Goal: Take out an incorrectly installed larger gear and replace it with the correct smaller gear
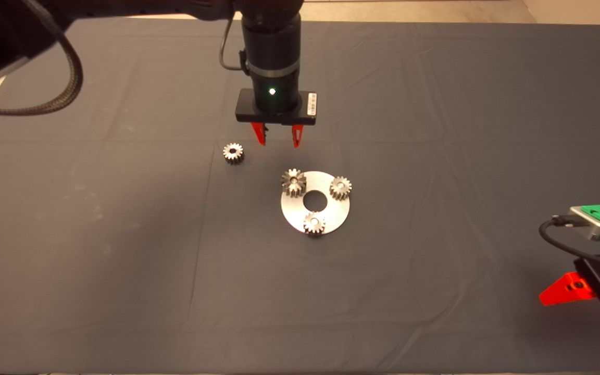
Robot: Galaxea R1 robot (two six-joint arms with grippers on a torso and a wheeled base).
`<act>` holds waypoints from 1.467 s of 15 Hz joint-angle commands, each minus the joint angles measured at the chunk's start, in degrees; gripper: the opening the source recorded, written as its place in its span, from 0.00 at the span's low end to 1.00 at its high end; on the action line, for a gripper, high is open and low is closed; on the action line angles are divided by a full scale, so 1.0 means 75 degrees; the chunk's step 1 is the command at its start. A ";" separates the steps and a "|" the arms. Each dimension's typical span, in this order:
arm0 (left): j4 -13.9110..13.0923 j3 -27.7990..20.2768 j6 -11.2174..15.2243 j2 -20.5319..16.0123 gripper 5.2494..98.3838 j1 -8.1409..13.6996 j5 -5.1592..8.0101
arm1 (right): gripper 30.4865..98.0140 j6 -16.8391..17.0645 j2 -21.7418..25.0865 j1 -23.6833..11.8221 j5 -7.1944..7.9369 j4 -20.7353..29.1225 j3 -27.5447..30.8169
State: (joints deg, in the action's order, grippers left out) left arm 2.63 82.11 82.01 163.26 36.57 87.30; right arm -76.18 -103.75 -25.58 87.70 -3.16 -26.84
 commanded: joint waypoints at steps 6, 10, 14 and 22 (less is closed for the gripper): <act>0.0727 0.0650 0.1135 0.0458 0.58 -0.0833 0.1027 | 0.85 0.0067 -0.0024 -0.0153 0.0974 -0.0200 0.0417; 0.0739 0.0546 0.1147 0.0599 0.64 -0.0856 0.1027 | 0.85 0.0056 0.0022 -0.0153 0.0974 -0.0188 0.0464; 0.0891 0.0500 0.1112 0.0610 0.68 -0.0868 0.1000 | 0.85 0.0044 -0.0153 -0.0153 0.0974 -0.0200 0.0394; 0.1231 0.0336 0.1171 0.0621 0.74 -0.1043 0.0513 | 0.85 0.0009 -0.0164 -0.0153 0.0974 -0.0200 0.0394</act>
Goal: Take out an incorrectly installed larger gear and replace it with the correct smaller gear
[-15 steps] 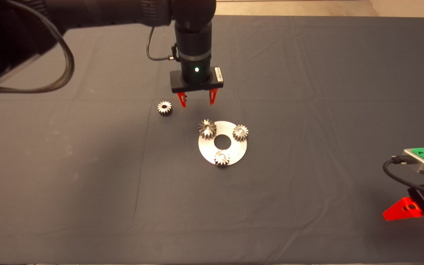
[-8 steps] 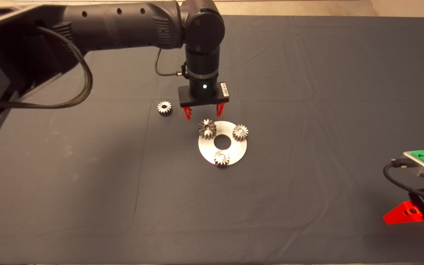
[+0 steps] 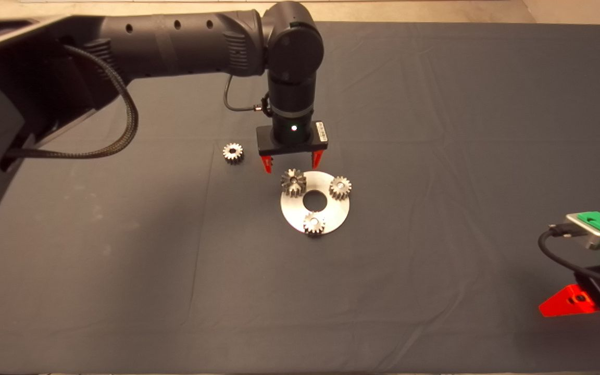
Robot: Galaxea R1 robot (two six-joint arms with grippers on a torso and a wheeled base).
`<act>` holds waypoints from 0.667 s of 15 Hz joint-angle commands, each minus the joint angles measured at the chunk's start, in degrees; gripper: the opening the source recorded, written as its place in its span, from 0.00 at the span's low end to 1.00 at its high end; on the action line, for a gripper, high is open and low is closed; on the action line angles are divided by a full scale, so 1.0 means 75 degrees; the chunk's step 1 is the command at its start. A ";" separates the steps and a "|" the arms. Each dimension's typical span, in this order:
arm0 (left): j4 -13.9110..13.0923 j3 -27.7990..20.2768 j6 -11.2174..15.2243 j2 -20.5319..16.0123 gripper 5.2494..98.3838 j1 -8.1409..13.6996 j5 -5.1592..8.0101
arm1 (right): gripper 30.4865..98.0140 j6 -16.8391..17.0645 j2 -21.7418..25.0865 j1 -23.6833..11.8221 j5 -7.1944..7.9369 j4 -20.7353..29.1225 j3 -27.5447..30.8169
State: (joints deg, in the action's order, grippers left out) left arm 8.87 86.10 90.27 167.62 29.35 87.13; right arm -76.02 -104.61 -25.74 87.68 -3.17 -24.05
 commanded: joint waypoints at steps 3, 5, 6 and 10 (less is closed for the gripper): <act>0.0678 -0.0197 0.0081 0.0030 0.74 -0.0281 0.0479 | 0.85 -0.0012 -0.0040 -0.0142 0.0977 -0.0198 0.0022; 0.0978 -0.0209 0.0092 0.0029 0.74 -0.0459 0.0431 | 0.85 -0.0012 -0.0051 -0.0142 0.0977 -0.0198 0.0010; 0.1083 -0.0209 0.0093 0.0038 0.74 -0.0541 0.0381 | 0.85 -0.0012 -0.0063 -0.0142 0.0977 -0.0198 0.0008; 0.1231 -0.0197 0.0093 0.0040 0.74 -0.0574 0.0196 | 0.85 -0.0012 -0.0098 -0.0142 0.0977 -0.0198 -0.0025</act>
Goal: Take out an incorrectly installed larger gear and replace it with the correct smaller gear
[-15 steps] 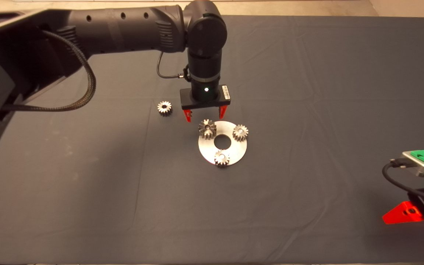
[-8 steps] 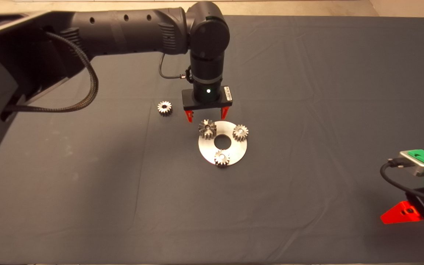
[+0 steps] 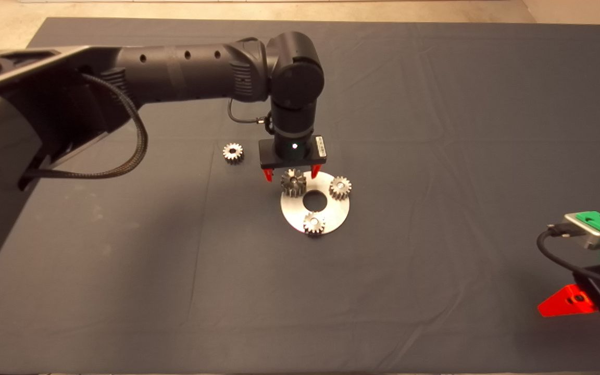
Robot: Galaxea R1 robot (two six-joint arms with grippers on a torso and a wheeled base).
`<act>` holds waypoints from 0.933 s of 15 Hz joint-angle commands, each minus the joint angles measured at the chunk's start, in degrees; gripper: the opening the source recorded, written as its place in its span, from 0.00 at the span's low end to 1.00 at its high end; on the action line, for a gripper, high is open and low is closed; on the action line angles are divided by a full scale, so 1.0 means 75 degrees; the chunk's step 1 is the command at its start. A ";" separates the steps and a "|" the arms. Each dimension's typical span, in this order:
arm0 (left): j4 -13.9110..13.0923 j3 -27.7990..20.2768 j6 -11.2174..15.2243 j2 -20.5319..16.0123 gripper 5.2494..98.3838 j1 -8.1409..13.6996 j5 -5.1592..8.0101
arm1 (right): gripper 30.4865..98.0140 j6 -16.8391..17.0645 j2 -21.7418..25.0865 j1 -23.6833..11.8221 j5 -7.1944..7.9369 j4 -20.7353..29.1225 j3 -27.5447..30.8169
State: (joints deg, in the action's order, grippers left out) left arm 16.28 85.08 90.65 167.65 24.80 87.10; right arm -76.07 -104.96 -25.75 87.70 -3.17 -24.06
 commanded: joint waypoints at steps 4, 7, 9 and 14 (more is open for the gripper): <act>0.0391 -0.0026 0.0042 0.0049 0.74 -0.0055 -0.0129 | 0.85 -0.0018 -0.0063 -0.0142 0.0974 -0.0198 -0.0024; 0.0478 -0.0084 0.0072 0.0060 0.74 -0.0095 -0.0176 | 0.85 -0.0029 -0.0063 -0.0142 0.0974 -0.0187 0.0000; 0.0690 -0.0178 0.0101 0.0060 0.74 -0.0201 -0.0398 | 0.85 -0.0029 -0.0063 -0.0142 0.0974 -0.0152 0.0011; 0.0818 -0.0260 0.0277 0.0060 0.74 -0.0382 -0.0370 | 0.85 -0.0029 -0.0051 -0.0142 0.0974 -0.0152 0.0011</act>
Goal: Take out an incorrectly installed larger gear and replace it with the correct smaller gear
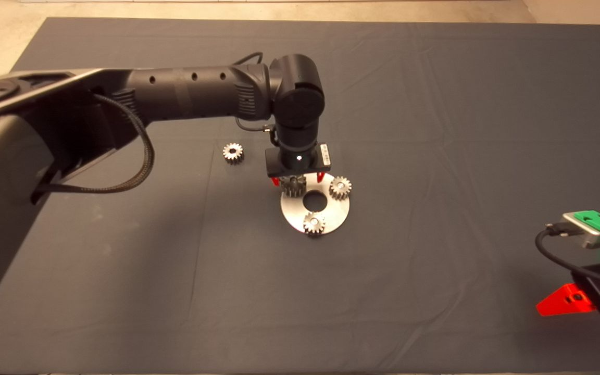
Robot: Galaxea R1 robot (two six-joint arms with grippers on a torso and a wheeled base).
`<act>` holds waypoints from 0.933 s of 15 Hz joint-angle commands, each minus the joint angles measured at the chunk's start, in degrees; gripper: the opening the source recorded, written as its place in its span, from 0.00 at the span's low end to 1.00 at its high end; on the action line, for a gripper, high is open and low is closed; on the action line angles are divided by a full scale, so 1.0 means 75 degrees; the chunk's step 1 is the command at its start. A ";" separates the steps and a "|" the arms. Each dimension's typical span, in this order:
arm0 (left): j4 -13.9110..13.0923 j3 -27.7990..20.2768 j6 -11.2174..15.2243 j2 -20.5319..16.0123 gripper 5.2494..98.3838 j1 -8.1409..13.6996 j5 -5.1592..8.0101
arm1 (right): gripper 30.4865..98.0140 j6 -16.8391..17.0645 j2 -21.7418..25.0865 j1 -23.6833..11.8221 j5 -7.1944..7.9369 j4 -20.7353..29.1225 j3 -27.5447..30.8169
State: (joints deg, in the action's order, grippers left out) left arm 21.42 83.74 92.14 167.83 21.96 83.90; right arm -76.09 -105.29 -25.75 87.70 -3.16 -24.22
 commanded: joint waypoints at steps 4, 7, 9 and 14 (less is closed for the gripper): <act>0.0226 -0.0140 0.0090 0.0035 0.74 -0.0150 0.0087 | 0.85 -0.0026 0.0005 -0.0271 0.0974 -0.0036 0.0044; 0.0261 -0.0116 0.0078 0.0035 0.74 -0.0127 0.0087 | 0.85 -0.0026 -0.0007 -0.0271 0.0974 -0.0024 0.0045; 0.0373 -0.0116 0.0078 0.0035 0.74 -0.0115 0.0087 | 0.85 -0.0038 -0.0019 -0.0271 0.0974 -0.0024 0.0068; 0.0379 -0.0081 -0.0015 0.0059 0.74 0.0132 0.0288 | 0.85 -0.0038 -0.0078 -0.0259 0.0974 -0.0024 0.0128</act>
State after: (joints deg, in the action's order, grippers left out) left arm 23.84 83.37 92.37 167.94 20.39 84.07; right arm -76.11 -105.29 -26.67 87.70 -3.02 -24.17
